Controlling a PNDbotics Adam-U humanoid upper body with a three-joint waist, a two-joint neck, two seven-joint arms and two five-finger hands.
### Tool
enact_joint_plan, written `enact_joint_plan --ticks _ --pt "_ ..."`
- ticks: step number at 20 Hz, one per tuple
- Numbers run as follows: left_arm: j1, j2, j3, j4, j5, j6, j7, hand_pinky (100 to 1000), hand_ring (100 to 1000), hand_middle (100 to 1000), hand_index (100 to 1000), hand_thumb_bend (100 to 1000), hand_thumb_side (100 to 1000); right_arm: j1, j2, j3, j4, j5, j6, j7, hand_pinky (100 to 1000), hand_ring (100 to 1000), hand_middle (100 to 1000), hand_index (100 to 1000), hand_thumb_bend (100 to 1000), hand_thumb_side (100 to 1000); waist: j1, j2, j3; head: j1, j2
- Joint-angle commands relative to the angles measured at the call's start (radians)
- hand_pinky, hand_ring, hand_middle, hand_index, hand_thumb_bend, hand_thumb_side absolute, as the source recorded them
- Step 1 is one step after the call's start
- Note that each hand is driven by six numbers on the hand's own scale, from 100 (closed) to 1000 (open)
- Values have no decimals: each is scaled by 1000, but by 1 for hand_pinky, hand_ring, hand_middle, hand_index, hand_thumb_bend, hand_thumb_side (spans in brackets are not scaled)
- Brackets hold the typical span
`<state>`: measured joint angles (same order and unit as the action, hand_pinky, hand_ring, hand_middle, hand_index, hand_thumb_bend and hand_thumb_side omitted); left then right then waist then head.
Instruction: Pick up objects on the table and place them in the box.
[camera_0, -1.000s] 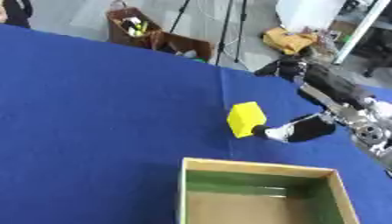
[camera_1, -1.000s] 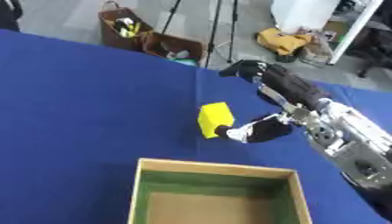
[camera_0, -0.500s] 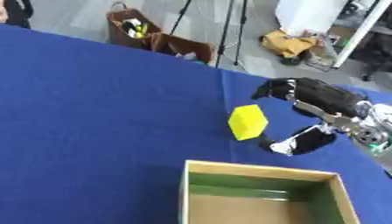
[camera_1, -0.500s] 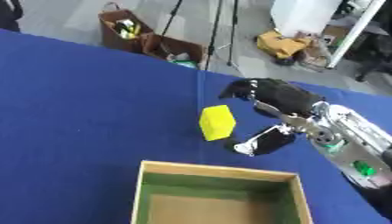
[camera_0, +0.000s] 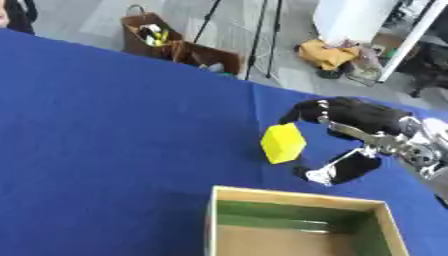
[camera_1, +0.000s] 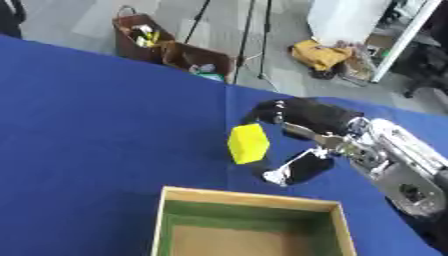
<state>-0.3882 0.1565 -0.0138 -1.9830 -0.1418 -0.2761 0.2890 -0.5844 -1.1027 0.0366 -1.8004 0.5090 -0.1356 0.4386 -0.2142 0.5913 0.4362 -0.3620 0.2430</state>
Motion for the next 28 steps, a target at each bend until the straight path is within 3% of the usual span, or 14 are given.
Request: enact_joint_plan --ticks 1,9,17,24,28 --pt "-8 -1 5 -17 -1 3 2 507 568 560 834 100 1000 -17 -18 -20 -25 -8 4 10 815 863 809 914 353 439 5 -22 2 -6 -18" --pt "-12 -8 5 -17 -10 7 3 507 566 559 834 100 1000 -21 -7 -8 -36 -17 26 -17 813 862 800 909 318 462 -5 -14 9 -14 -29" --pt "-16 -15 5 -17 -12 9 1 508 564 557 834 100 1000 -22 2 8 -29 -8 39 71 814 865 800 917 223 424 -12 -6 14 -18 -31" --pt "-16 -21 5 -17 -16 12 1 510 564 557 834 100 1000 -25 11 5 -38 -26 43 86 807 855 731 814 243 433 -12 2 10 -20 -28" --pt "-16 -24 5 -17 -18 15 0 511 563 557 834 100 1000 -27 14 6 -45 -32 47 56 803 839 617 705 258 447 -12 4 8 -19 -26"
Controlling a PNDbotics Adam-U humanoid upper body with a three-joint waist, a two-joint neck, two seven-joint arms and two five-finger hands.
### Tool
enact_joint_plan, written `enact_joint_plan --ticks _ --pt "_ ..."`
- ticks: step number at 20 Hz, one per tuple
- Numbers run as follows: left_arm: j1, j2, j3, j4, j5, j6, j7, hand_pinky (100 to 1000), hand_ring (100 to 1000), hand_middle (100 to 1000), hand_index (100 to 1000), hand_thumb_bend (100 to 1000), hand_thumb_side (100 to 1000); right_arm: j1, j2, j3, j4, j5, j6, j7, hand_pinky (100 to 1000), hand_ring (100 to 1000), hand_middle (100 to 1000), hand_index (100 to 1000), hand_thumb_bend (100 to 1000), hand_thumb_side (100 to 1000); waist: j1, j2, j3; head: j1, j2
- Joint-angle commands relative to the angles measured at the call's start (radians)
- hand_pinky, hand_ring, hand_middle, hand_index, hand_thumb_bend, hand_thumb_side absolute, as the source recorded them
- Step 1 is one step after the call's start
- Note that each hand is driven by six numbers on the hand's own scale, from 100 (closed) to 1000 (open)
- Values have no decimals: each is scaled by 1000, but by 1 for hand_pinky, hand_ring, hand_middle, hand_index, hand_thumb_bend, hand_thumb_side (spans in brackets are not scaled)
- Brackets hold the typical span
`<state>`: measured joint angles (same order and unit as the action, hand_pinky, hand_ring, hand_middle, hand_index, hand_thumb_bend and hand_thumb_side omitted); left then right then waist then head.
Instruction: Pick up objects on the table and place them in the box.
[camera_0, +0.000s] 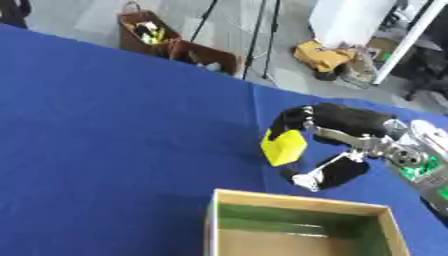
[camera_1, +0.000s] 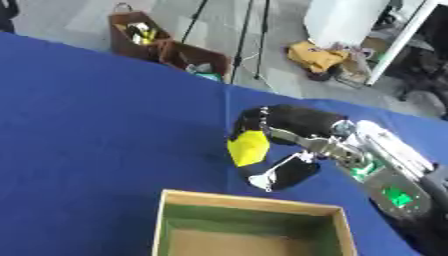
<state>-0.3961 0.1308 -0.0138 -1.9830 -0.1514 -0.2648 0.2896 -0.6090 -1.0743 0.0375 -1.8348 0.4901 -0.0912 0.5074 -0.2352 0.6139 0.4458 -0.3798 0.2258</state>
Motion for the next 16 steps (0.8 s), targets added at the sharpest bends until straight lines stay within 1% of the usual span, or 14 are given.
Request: enact_joint_plan --ticks 1,2,4,5,6,9,13,14,16 --pt "-9 1 5 -17 -8 4 0 511 563 557 835 100 1000 -1 -14 5 -11 -12 5 -22 802 836 610 706 274 441 9 -18 -1 -1 -9" --pt "-9 1 5 -17 -9 5 0 512 563 557 834 100 1000 0 -14 6 -12 -10 7 -29 808 840 643 758 288 433 9 -17 -1 0 -10" --pt "-8 0 5 -17 -10 6 0 512 562 556 834 100 1000 1 -13 7 -15 -9 8 -40 823 857 697 798 316 417 9 -16 -2 -1 -13" --pt "-8 -1 6 -17 -12 7 -1 513 562 556 833 100 1000 1 -13 6 -19 -10 8 -47 829 866 723 836 337 408 9 -15 -3 -1 -13" --pt "-7 -1 6 -17 -14 7 -1 513 563 556 833 100 1000 0 -13 4 -22 -13 10 -56 830 870 731 877 353 404 9 -14 -3 -2 -14" --pt "-8 -2 6 -17 -18 5 0 514 563 556 833 100 1000 0 -16 -2 -23 -18 21 -79 829 878 748 910 376 391 9 -12 -4 -2 -17" --pt "-10 -6 3 -17 -19 4 0 514 562 556 833 100 1000 5 -13 0 -14 4 32 -93 828 885 774 920 367 393 9 -7 -1 -3 -26" --pt "-10 -7 3 -17 -20 4 0 514 562 556 833 100 1000 6 -13 1 -11 10 34 -95 826 883 794 927 357 398 9 -5 0 -3 -28" --pt "-10 -9 3 -17 -21 3 0 514 562 556 833 100 1000 8 -11 2 -5 21 36 -97 824 881 797 931 356 396 9 1 1 -7 -30"
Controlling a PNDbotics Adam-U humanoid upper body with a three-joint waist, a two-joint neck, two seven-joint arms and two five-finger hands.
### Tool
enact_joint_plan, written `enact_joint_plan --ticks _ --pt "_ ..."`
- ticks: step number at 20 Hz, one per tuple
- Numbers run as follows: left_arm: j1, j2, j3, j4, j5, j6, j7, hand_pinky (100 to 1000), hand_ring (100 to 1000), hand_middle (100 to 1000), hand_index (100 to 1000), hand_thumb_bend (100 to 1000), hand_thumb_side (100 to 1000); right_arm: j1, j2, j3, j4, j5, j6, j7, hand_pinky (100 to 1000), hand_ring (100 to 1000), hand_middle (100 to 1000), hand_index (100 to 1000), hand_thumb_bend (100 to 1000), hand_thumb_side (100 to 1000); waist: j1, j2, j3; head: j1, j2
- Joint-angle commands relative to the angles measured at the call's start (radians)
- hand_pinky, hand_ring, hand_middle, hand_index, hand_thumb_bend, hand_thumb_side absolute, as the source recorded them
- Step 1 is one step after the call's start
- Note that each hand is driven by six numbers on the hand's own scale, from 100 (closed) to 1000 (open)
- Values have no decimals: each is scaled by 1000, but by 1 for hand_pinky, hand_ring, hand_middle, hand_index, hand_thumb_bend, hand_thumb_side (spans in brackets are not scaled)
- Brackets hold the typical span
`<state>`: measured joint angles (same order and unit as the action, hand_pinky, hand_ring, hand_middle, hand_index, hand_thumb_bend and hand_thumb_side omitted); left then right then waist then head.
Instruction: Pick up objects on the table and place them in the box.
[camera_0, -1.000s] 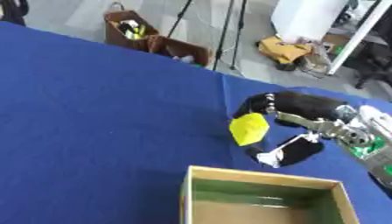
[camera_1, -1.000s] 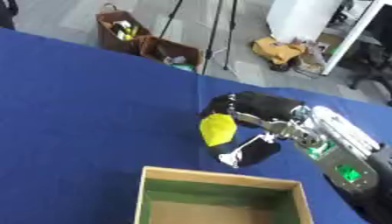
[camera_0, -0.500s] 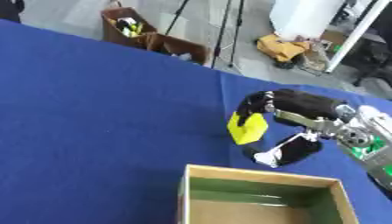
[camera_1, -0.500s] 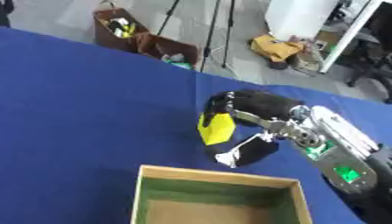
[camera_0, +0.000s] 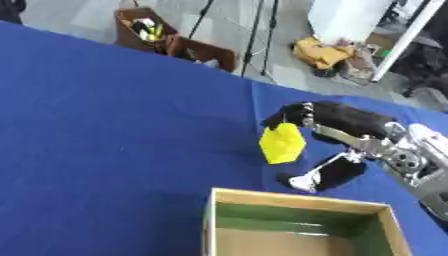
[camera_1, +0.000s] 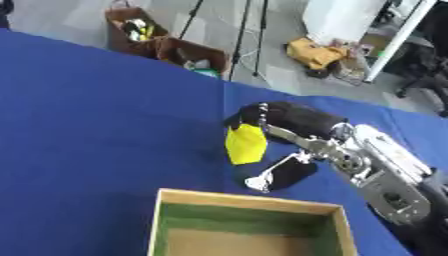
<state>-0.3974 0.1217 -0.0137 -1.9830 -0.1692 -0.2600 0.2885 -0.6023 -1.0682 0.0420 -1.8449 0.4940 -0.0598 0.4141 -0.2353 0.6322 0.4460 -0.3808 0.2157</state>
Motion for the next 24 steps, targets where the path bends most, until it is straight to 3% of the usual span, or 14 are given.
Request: enact_joint_plan --ticks 1,3,6,9,14,19,24 --pt "-9 -1 3 -17 -4 -2 0 514 561 556 833 100 1000 1 -17 -2 7 21 5 -4 823 878 791 928 355 392 9 -16 1 -7 -20" --pt "-10 -3 1 -17 -5 -1 -2 514 561 555 832 100 1000 2 -15 1 10 25 3 -1 822 875 780 924 347 393 9 -12 0 -8 -21" --pt "-9 -5 1 -17 -8 1 -4 516 561 554 829 100 1000 1 -13 2 8 24 1 -1 806 843 693 882 344 394 9 -9 -1 -9 -17" --pt "-11 -4 -1 -17 -7 0 -5 516 562 554 829 100 1000 1 -13 -1 3 15 5 -17 798 833 689 873 333 410 9 -9 -1 -9 -18" --pt "-12 -7 0 -17 -4 0 -5 516 561 554 830 100 1000 9 -10 6 8 31 15 -37 795 839 761 906 313 430 9 -8 3 -12 -30" --pt "-13 -9 -2 -17 -3 0 -9 517 561 554 830 100 1000 5 -8 10 11 36 19 -45 783 820 662 902 278 458 9 -4 4 -15 -35" --pt "-13 -10 -2 -17 -2 1 -9 517 560 554 830 100 1000 3 -4 16 12 48 24 -70 755 791 643 886 253 468 9 -3 5 -15 -35"
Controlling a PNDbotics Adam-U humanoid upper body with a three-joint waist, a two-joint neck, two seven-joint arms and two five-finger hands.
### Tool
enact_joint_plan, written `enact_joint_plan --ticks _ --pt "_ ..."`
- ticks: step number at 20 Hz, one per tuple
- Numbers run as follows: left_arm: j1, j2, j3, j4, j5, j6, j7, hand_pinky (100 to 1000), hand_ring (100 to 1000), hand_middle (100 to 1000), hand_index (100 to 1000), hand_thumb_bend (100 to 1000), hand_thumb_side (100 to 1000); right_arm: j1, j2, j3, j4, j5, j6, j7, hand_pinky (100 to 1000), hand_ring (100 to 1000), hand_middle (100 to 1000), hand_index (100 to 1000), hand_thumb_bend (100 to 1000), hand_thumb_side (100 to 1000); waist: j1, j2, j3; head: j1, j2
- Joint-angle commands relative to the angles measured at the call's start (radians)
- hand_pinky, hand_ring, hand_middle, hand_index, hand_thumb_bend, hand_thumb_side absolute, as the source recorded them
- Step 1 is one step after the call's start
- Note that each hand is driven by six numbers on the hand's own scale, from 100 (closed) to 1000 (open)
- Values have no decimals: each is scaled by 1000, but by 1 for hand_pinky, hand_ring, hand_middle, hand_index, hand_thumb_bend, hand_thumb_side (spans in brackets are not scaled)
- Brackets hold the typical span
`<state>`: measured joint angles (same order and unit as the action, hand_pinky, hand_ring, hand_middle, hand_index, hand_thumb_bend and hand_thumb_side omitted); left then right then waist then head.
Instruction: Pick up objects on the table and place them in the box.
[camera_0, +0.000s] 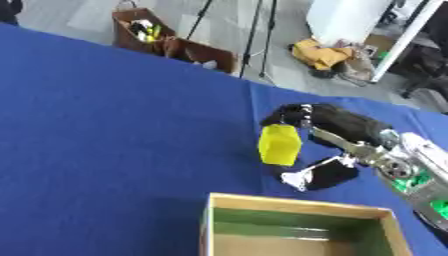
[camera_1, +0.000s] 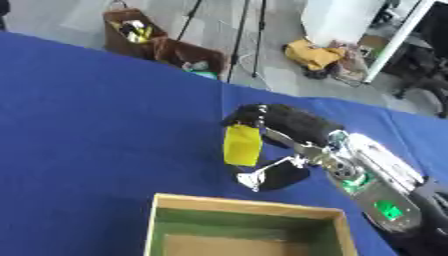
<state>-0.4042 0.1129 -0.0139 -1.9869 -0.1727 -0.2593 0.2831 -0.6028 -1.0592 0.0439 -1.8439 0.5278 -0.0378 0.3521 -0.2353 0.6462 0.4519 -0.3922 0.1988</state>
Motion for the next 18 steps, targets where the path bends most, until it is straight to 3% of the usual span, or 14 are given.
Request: enact_joint_plan --ticks 1,3,7,10,14,18 --pt "-7 -2 -2 -13 2 0 -4 517 560 554 830 100 1000 4 -12 16 12 17 3 -13 751 787 653 882 240 473 9 -17 0 -4 -19" --pt "-8 -3 -3 -13 2 0 -5 517 560 554 831 100 1000 4 -10 19 15 23 4 -23 747 782 652 879 233 474 9 -15 0 -5 -20" --pt "-7 -5 -3 -13 2 0 -8 517 560 553 830 100 1000 5 -6 21 20 30 4 -33 652 661 499 818 223 464 9 -11 0 -7 -21" --pt "-8 -6 -3 -13 1 1 -8 518 560 553 830 100 1000 4 -3 19 18 25 5 -64 627 635 478 778 223 472 9 -10 -2 -6 -21" --pt "-6 -6 -2 -13 0 2 -9 519 561 555 829 100 1000 4 -1 17 13 4 10 -130 592 601 430 679 164 552 11 -12 -5 -6 -19" --pt "-5 -4 -3 -13 0 3 -11 520 563 556 829 100 1000 6 -5 19 9 -19 17 -182 581 584 402 639 106 597 14 -18 -8 -9 -14"
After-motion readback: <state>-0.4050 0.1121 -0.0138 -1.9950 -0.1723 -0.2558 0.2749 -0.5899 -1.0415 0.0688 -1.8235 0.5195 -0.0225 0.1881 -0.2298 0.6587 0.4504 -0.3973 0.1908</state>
